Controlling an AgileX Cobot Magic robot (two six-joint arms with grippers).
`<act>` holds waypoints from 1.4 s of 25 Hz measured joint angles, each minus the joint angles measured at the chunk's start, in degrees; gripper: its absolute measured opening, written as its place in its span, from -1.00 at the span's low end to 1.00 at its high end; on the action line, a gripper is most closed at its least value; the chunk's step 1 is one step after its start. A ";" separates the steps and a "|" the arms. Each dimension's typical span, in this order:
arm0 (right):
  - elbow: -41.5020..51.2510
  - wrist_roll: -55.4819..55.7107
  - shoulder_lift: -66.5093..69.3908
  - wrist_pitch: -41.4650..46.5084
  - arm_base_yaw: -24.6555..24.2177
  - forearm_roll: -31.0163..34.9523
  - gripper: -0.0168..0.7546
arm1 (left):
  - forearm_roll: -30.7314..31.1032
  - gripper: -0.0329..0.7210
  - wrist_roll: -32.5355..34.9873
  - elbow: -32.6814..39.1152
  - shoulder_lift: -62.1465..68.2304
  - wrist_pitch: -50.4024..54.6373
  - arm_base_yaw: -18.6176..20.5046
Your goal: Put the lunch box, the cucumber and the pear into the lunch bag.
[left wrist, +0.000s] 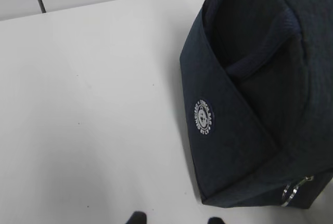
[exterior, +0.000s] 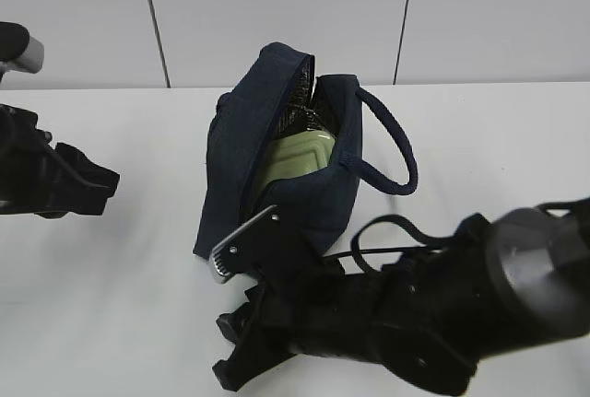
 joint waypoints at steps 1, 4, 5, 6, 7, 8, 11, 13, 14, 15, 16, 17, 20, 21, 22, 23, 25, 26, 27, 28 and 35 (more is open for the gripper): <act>2.26 -1.79 -0.27 -3.33 0.49 2.50 -0.05 | 0.00 -0.31 0.00 0.00 0.00 0.00 0.00; 7.95 -6.12 -1.08 -12.81 1.50 6.58 -0.12 | 0.00 -0.31 0.00 0.00 0.00 0.00 0.00; 9.50 -7.15 -1.20 -14.96 1.61 7.27 -0.16 | 0.00 -0.31 0.00 0.00 0.00 0.00 0.00; 10.64 -8.45 -1.20 -17.61 1.61 7.52 -0.19 | 0.00 -0.31 0.00 0.00 0.00 0.00 0.00; 11.83 -9.80 -1.20 -20.33 1.61 7.67 -0.22 | 0.00 -0.31 0.00 0.00 0.00 0.00 0.00; 12.83 -10.85 -1.20 -22.91 1.61 7.79 -0.23 | 0.00 -0.31 0.00 0.00 0.00 0.00 0.00; 14.80 -12.16 -0.99 -35.38 1.61 8.18 -0.26 | 0.00 -0.31 0.00 0.00 0.00 0.00 0.00; 15.55 -12.42 -0.60 -42.52 1.69 8.84 -0.26 | 0.00 -0.31 0.00 0.00 0.00 0.00 0.00; 15.82 -12.30 -0.46 -44.23 1.69 9.36 -0.26 | 0.00 -0.31 0.00 0.00 0.00 0.00 0.00; 15.92 -11.99 -0.36 -45.02 1.69 9.65 -0.26 | 0.00 -0.31 0.00 0.00 0.00 0.00 0.00; 16.04 -11.81 -0.24 -45.30 1.69 9.91 -0.26 | 0.00 -0.31 0.00 0.00 0.00 0.00 0.00; 16.04 -11.69 0.00 -45.06 1.69 10.12 -0.26 | 0.00 -0.31 0.00 0.00 0.00 0.00 0.00; 16.04 -11.87 1.25 -43.05 1.69 12.78 -0.26 | 0.00 -0.31 0.00 0.00 0.00 -0.06 0.00; 16.04 -12.27 1.83 -42.66 1.69 14.45 -0.25 | 0.00 -0.31 0.00 0.00 0.00 -0.06 0.00; 16.04 -12.55 2.37 -42.52 1.69 15.85 -0.23 | 0.00 -0.31 0.00 0.00 0.00 -0.06 0.00; 15.61 -13.07 2.76 -42.24 1.69 16.74 -0.17 | 0.00 -0.31 0.00 0.00 0.00 -0.06 0.00; 14.20 -14.21 2.76 -40.17 1.69 17.44 -0.01 | 0.00 -0.31 0.00 0.00 0.00 -0.08 0.00; 13.22 -14.45 2.76 -39.03 1.69 17.54 0.07 | 0.00 -0.31 0.00 0.00 0.00 -0.13 0.00; 12.37 -14.68 2.76 -37.51 1.69 17.54 0.12 | 0.00 -0.31 0.00 0.00 0.00 -0.13 0.00; 11.31 -14.81 2.76 -35.88 1.69 17.54 0.15 | 0.00 -0.31 0.00 0.00 0.00 -0.13 0.00; 6.55 -14.92 2.76 -27.34 1.69 22.05 0.21 | 0.00 -0.31 0.00 0.00 0.00 -0.13 0.00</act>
